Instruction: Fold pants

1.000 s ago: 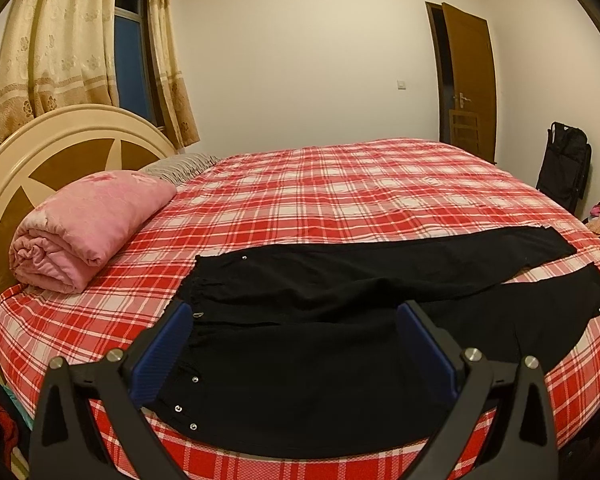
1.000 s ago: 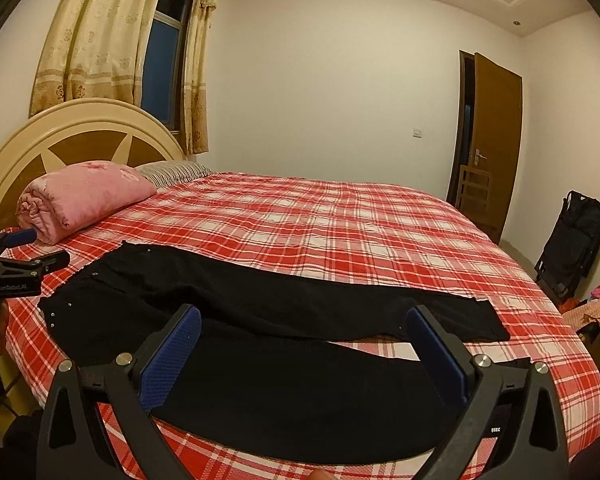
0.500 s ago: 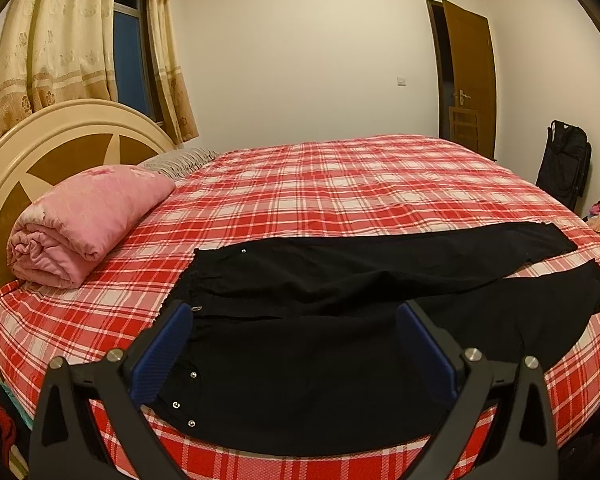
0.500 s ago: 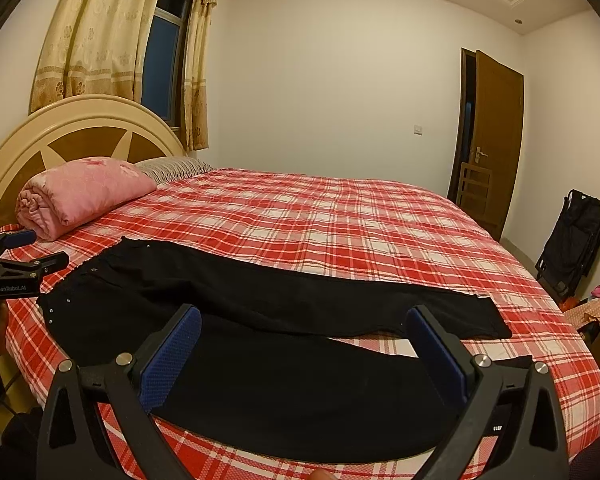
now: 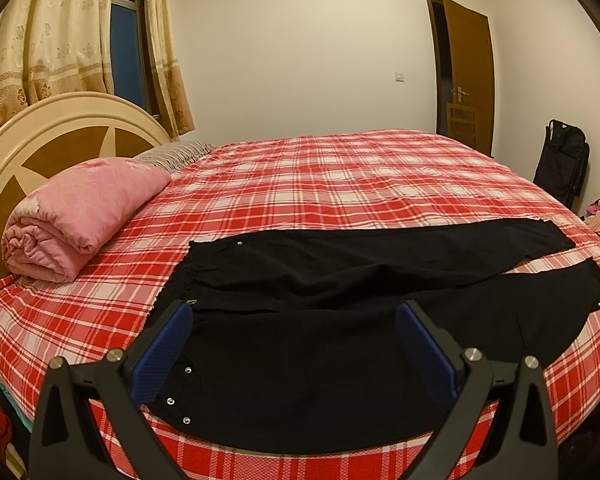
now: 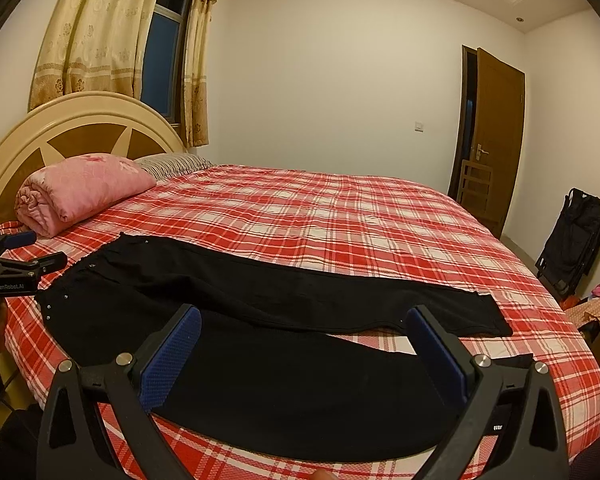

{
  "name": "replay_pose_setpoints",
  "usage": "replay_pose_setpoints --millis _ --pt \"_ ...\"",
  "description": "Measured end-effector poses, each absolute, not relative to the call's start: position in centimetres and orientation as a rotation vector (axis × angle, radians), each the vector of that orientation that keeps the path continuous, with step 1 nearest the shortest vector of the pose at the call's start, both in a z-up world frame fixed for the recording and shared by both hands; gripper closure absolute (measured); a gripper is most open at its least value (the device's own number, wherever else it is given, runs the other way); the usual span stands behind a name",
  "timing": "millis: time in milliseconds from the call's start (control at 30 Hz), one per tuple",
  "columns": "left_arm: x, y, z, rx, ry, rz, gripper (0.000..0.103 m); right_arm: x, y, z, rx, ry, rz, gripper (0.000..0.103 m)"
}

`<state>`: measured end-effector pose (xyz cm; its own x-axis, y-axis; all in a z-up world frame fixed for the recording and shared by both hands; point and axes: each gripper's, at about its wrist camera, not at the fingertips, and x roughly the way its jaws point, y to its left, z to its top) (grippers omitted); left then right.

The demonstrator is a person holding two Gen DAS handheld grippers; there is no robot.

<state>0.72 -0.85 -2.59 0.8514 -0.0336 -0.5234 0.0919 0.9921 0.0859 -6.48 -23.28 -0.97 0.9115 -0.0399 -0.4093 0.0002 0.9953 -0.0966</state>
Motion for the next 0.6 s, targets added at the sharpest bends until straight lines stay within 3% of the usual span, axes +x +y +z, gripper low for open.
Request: replay_pose_setpoints --millis 367,600 --pt "2.4 0.1 -3.6 0.081 0.586 -0.047 0.000 -5.9 -24.2 -1.9 -0.073 0.443 -0.017 0.001" --pt "6.1 2.8 -5.9 0.067 0.710 -0.081 0.000 -4.0 -26.3 -4.0 -0.057 0.516 -0.006 0.001"
